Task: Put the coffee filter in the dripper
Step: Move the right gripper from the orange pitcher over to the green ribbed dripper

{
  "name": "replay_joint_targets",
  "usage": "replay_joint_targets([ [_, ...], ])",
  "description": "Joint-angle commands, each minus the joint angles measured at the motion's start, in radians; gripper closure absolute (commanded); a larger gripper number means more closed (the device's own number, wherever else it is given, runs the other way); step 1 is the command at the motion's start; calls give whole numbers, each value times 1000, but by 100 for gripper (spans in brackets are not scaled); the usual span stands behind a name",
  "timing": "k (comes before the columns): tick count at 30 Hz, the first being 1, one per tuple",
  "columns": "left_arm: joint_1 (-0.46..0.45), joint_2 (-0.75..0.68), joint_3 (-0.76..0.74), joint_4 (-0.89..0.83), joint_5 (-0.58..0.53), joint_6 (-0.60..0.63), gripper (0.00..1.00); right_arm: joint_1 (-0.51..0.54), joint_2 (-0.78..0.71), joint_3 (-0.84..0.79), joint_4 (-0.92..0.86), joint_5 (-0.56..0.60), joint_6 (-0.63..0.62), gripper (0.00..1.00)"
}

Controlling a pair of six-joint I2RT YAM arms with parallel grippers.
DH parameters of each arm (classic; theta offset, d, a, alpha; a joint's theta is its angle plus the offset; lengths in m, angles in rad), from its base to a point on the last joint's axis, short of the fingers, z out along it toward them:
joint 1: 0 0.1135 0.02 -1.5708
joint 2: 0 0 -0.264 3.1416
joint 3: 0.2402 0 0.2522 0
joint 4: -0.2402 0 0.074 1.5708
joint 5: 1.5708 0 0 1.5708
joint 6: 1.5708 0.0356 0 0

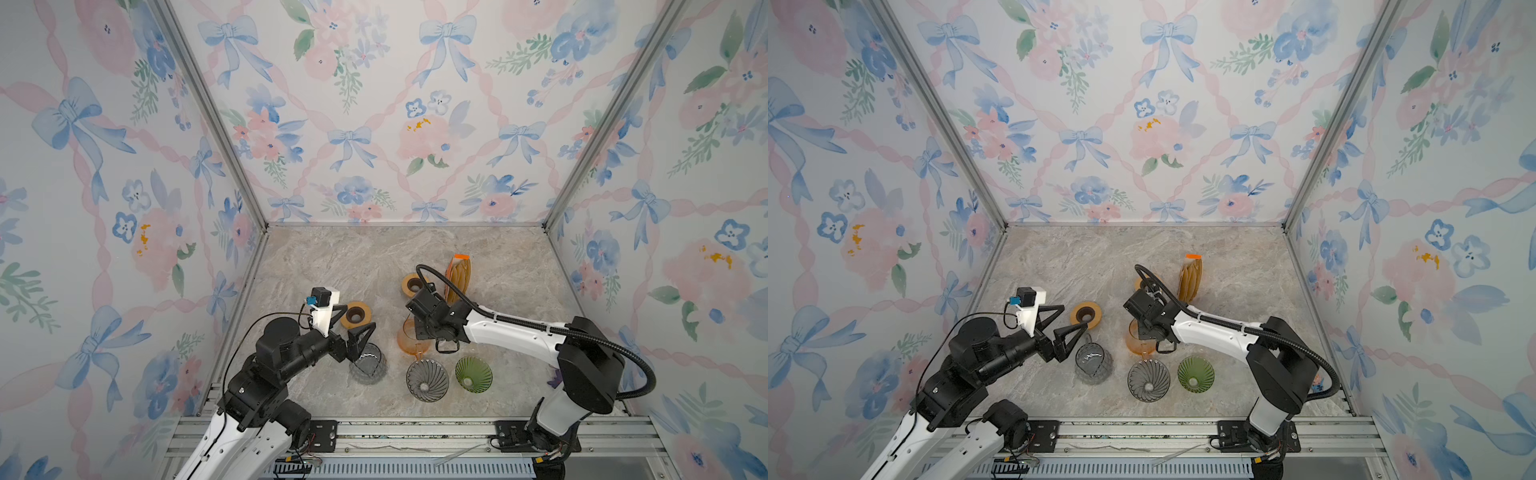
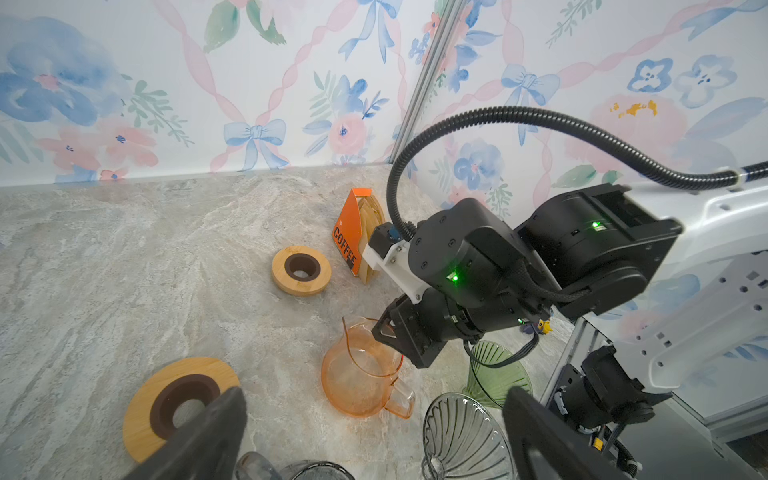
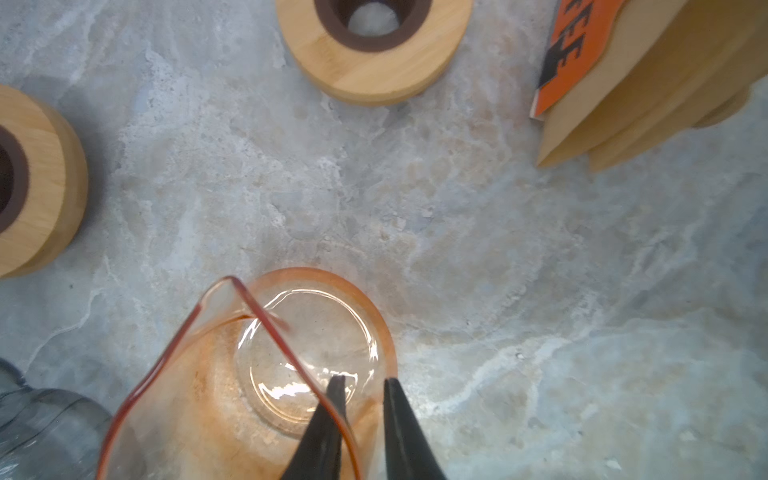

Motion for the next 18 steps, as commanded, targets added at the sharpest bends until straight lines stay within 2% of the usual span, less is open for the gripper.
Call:
replay_joint_targets([
  [1,-4,8,-11,1,-2,-13,2,-35,-65,-34,-37,32,-16,79],
  [18,-4,21,-11,4,0,-15,2,-122,-266,-205,-100,-5,-61,79],
])
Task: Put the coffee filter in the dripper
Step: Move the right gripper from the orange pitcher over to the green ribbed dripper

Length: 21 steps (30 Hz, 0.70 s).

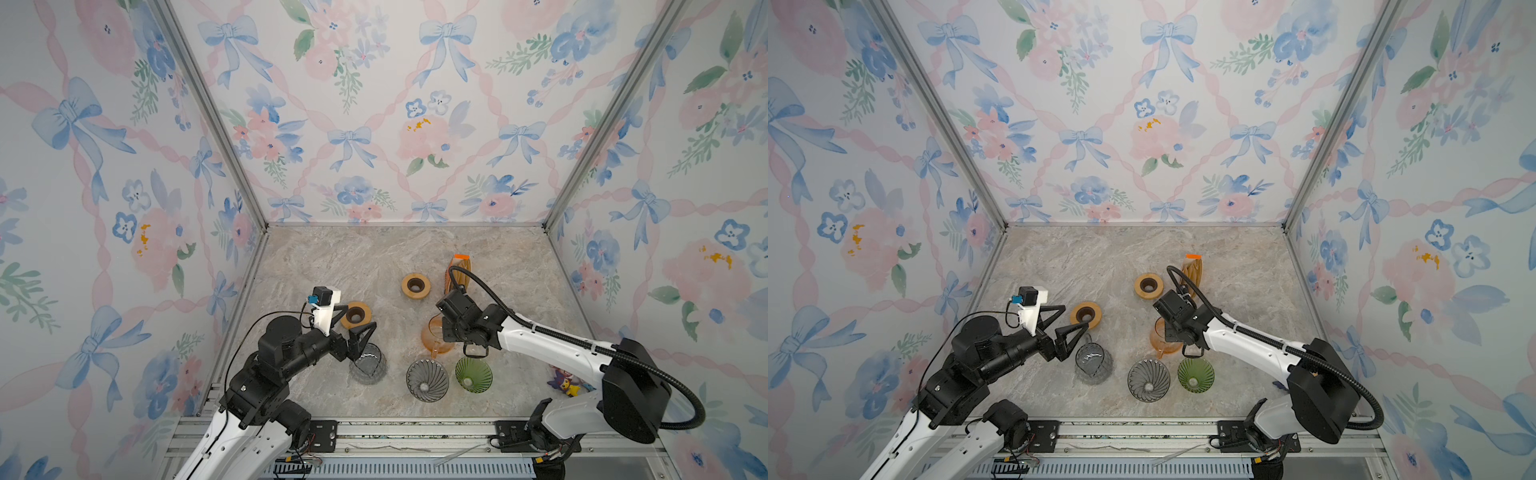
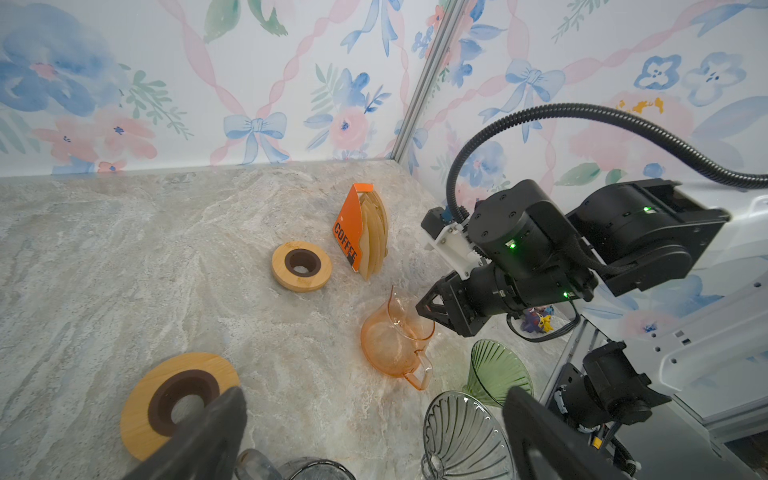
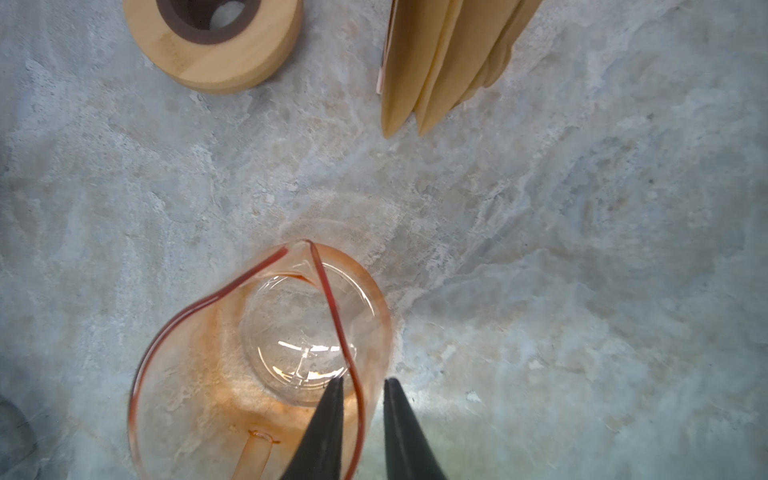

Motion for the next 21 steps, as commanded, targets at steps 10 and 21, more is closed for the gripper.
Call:
replay_joint_targets([
  [10,-6,10,-12,4,1,-9,2,-61,-115,-83,-96,-33,-46,79],
  [21,-11,14,-12,4,-3,-14,2,-117,-208,-137,-137,-46,-48,79],
])
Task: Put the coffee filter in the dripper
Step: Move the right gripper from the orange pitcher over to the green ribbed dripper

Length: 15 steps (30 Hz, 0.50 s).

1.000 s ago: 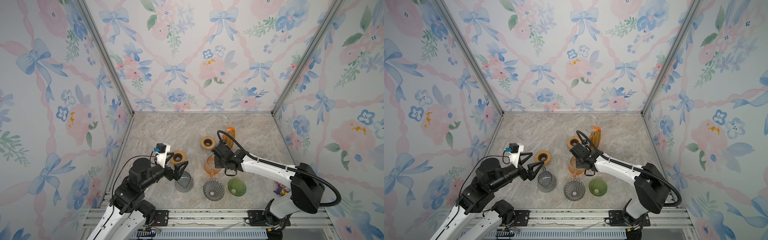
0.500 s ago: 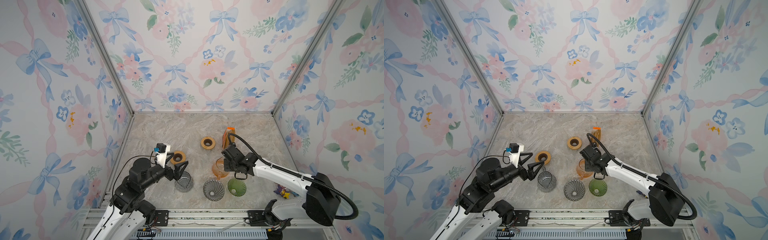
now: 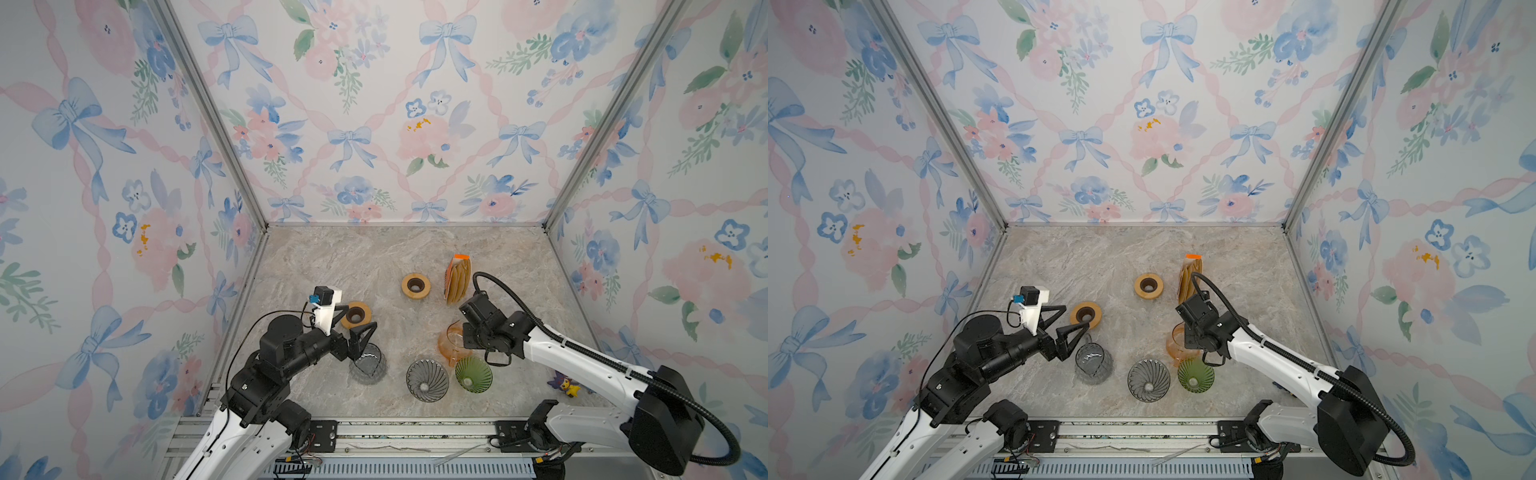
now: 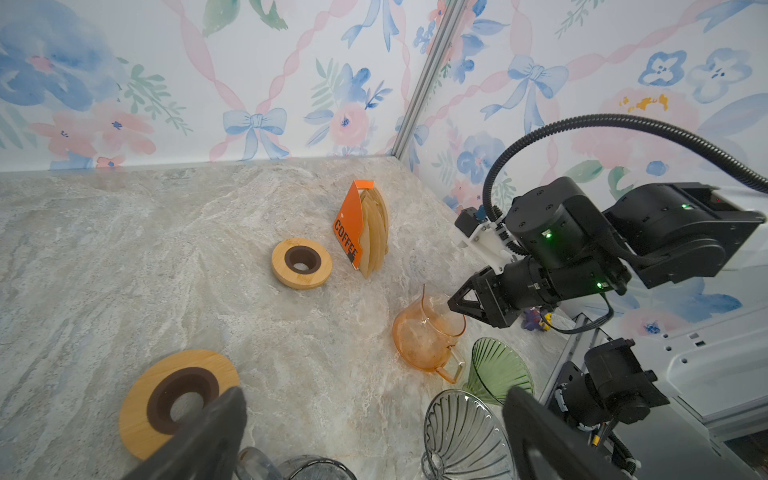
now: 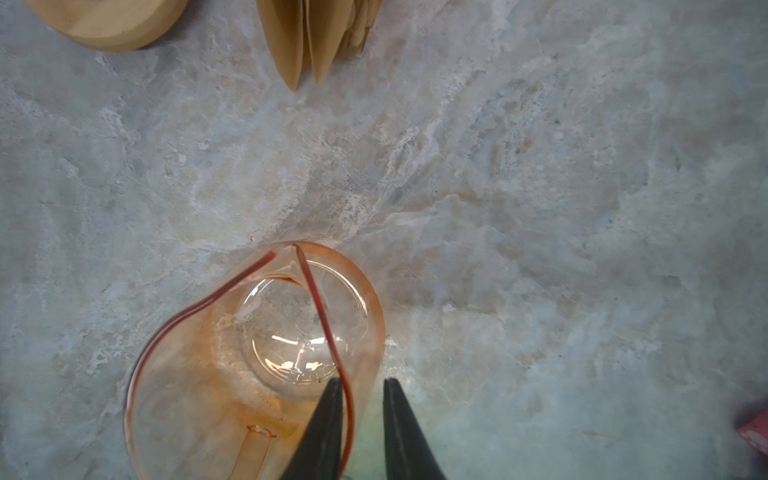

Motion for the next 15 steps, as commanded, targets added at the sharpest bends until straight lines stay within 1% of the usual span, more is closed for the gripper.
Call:
replay_joint_targets([
  [1,-9,3,-11,4,-1,-13,2,-20,-28,-20,-45,-11,-12,79],
  [7,-11,8,-14,3,-4,-14,2,-22,-51,-13,-32,-54,-15,79],
  [8,-12,9,-14,3,-3,-14,2,-21,-59,-12,-26,-65,-45,78],
  [15,-14,17,-15,3,-11,-23,2,-18,-135,25,-80,-79,-57,71],
])
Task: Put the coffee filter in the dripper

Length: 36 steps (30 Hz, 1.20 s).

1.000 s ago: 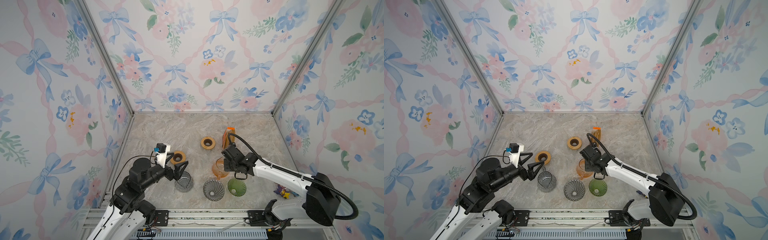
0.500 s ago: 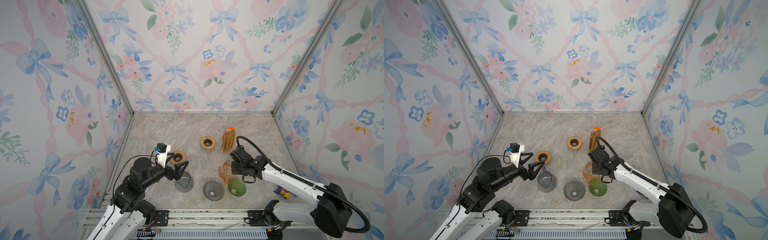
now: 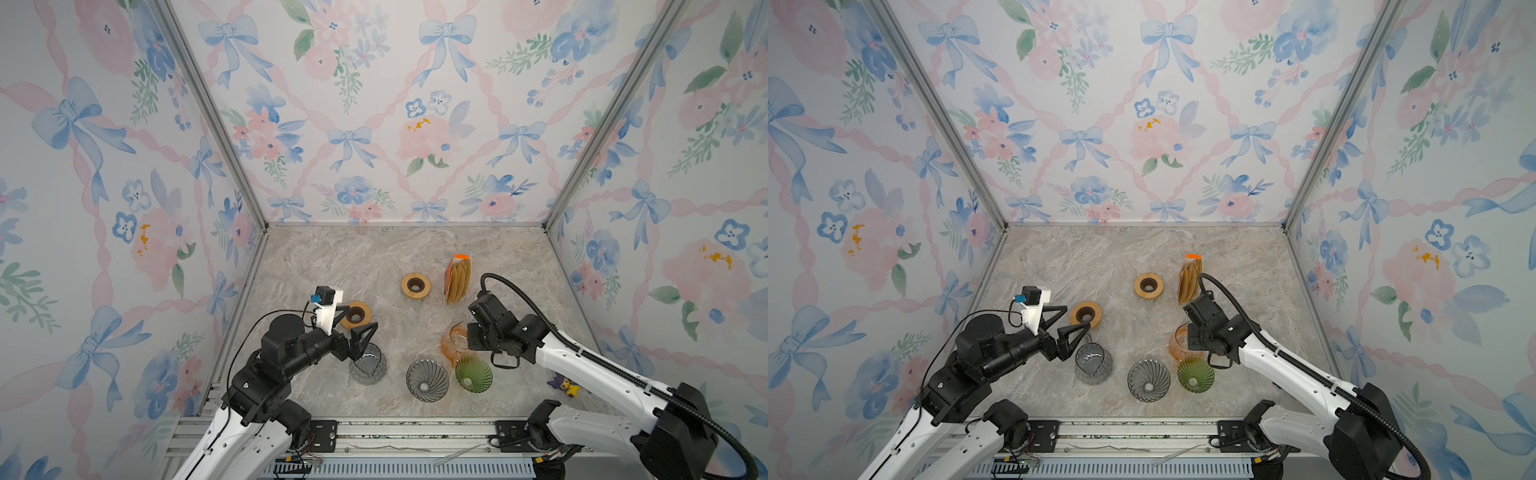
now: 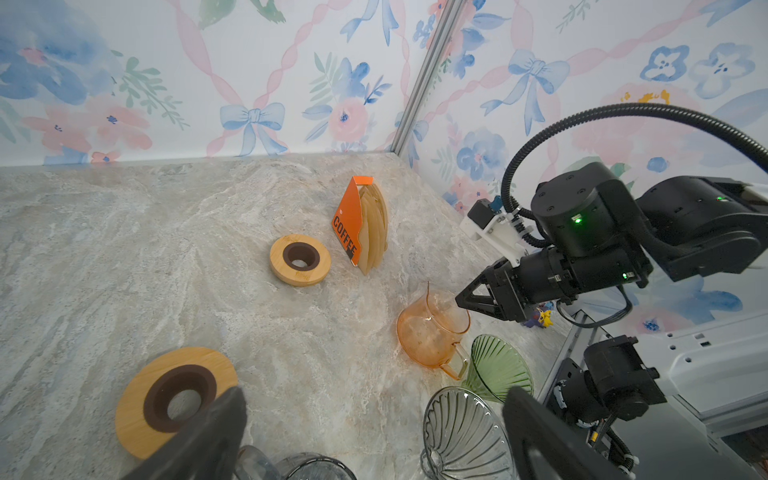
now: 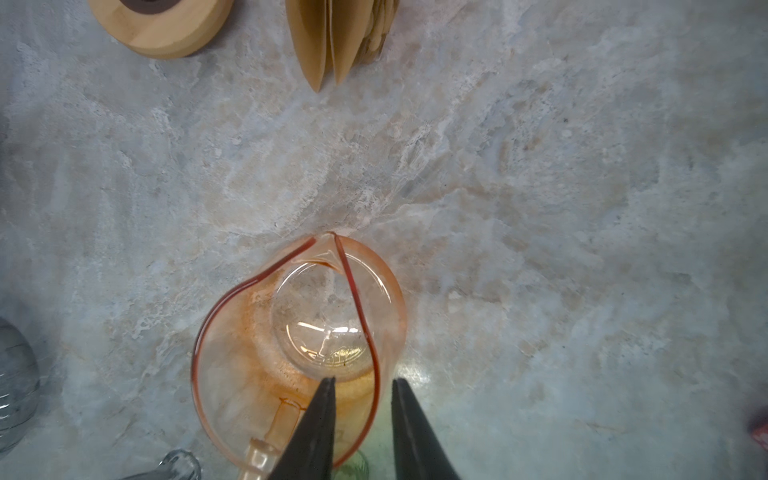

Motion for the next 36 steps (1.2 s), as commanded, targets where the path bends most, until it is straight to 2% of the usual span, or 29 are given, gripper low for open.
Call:
replay_joint_targets([
  [1,-8,13,-12,3,-7,-20,2,1,-52,37,-69,-16,-23,71],
  [6,-9,33,-13,2,2,-26,2,14,-143,51,-125,-83,-41,69],
  [12,-9,56,-17,0,-1,-28,2,38,-263,45,-197,-90,-8,66],
  [19,-9,64,-15,-1,-4,-29,2,47,-345,16,-200,-92,9,65],
  [31,-10,66,-5,-6,-38,-26,2,46,-358,-5,-146,-104,5,61],
  [36,-12,158,23,-18,-48,-54,2,48,-362,-11,-113,-136,0,59],
])
